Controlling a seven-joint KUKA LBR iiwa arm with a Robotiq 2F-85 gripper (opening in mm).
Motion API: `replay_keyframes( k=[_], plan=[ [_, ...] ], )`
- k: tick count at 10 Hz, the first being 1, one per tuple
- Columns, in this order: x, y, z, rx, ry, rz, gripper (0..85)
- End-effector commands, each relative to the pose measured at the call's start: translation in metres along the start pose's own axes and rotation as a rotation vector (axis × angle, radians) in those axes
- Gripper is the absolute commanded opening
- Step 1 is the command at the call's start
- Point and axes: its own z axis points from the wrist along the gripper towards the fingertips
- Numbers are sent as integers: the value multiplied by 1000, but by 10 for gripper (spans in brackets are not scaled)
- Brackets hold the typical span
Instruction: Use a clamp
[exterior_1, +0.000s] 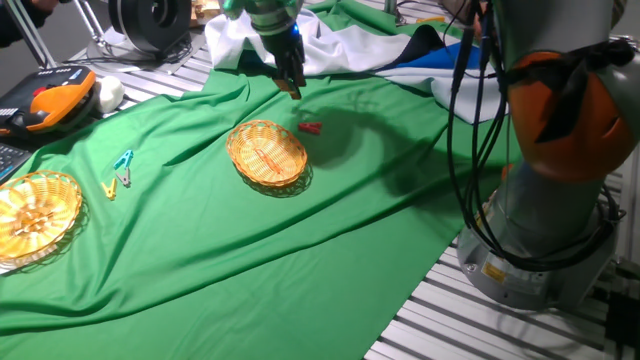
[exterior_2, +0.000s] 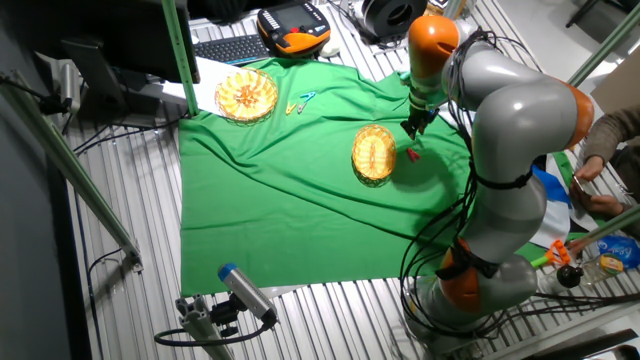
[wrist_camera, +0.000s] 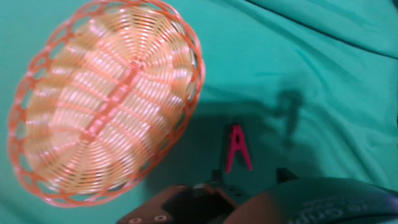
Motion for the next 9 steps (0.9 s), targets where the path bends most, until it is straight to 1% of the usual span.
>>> replay_keyframes(
  k=[1,2,3,4,5,6,7,8,9],
  plan=[
    [1,-3,9,-2,-14,-13,680],
    [2,-3,21,4,-30,-19,680],
    [2,-1,28,6,-29,-14,680],
    [1,-1,31,16,-36,-17,680],
    [1,-2,34,5,-35,-20,680],
    [5,-3,40,3,-45,-21,680],
    [10,-4,49,-3,-65,-22,680],
    [14,-3,57,-14,-74,-16,680],
    [16,-1,64,-14,-82,-10,680]
  ],
)
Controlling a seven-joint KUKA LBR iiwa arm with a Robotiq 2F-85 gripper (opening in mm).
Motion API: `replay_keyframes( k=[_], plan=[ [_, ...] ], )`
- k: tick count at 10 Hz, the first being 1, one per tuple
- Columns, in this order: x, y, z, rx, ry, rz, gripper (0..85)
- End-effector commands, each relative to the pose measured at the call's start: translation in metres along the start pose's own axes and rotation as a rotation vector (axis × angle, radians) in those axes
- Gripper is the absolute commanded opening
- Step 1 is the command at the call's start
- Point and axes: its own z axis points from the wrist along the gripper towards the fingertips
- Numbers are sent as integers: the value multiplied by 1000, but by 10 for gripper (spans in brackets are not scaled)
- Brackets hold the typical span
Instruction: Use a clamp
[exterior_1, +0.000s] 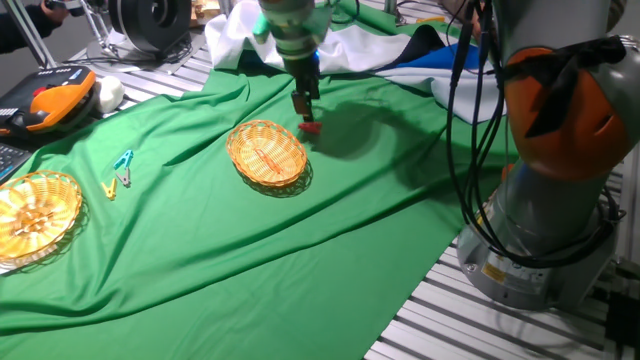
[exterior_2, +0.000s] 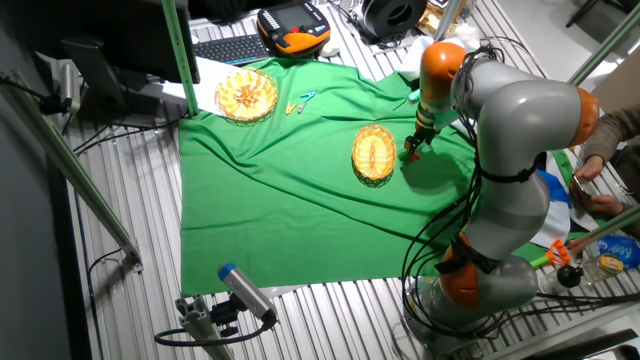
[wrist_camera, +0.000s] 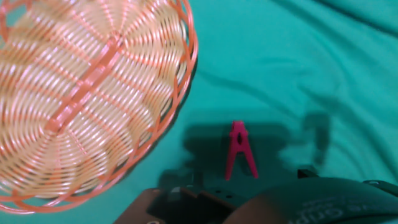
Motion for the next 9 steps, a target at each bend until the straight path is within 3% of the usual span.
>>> replay_keyframes(
  k=[1,9],
  plan=[
    [3,1,8,1,-16,4,680],
    [3,-5,35,-26,-60,-12,680]
  ],
)
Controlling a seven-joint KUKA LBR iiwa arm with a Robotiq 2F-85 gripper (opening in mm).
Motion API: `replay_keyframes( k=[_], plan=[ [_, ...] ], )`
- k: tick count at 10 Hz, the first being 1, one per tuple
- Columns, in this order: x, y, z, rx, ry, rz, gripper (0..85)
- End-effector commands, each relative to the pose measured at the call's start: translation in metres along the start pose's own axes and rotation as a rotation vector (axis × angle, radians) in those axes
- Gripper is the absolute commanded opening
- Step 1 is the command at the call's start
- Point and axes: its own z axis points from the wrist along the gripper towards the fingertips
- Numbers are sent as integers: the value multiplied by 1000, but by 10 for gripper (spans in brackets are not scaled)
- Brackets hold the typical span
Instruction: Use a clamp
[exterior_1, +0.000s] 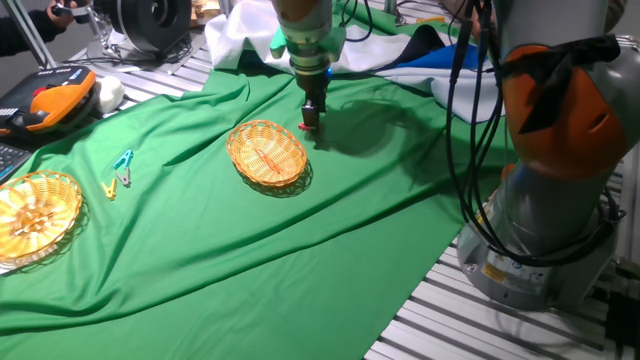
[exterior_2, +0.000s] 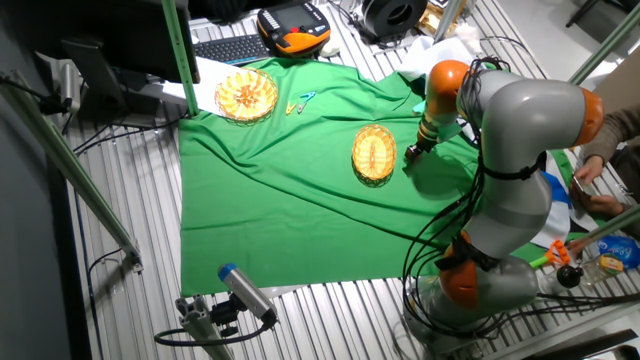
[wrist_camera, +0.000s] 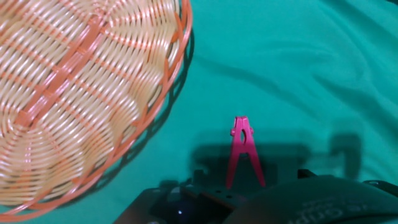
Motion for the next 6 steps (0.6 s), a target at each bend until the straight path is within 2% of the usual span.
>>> replay_keyframes(
  k=[1,2,6],
  plan=[
    [-1,0,1,-3,-2,-2,680],
    [-1,0,3,-6,-3,-5,510],
    [-1,0,6,-14,-2,-12,510]
  ],
)
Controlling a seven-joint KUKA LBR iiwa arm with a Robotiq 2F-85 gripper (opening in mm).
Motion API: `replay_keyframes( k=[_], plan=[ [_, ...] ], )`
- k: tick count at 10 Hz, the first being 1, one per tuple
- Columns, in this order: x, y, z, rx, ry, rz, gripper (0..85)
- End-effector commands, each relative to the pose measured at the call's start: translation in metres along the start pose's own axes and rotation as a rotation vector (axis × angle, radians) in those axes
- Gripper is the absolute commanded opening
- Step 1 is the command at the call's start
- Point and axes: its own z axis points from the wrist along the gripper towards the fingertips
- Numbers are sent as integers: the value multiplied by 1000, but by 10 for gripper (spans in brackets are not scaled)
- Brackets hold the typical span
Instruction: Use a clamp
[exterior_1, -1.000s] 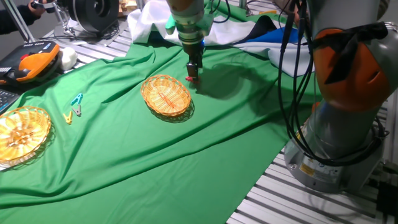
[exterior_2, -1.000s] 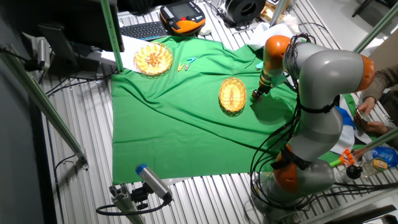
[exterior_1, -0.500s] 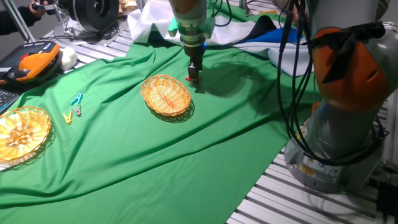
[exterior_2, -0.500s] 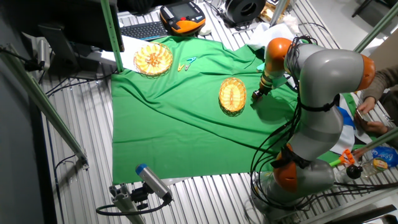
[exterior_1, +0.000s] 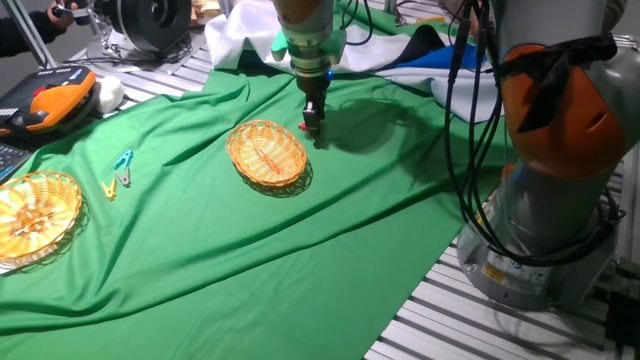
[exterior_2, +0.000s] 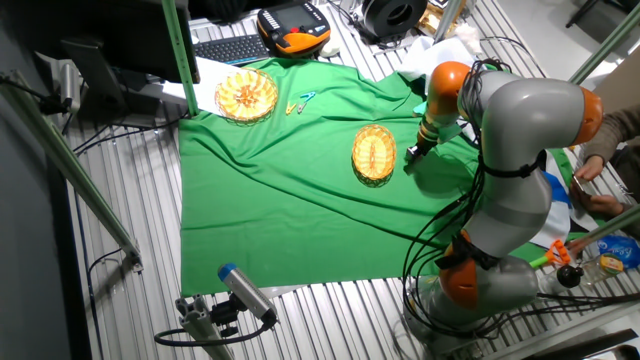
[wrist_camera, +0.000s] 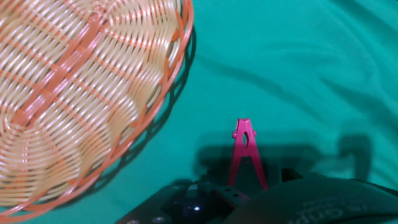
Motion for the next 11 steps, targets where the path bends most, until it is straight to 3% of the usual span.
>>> replay_keyframes(
  k=[1,3,4,10,11],
  plan=[
    [1,0,1,-2,0,0,510],
    [4,2,2,-4,-3,3,510],
    [5,3,3,-4,-5,4,340],
    [4,4,3,-13,-10,-7,340],
    [4,4,2,-15,-10,-14,170]
  ],
)
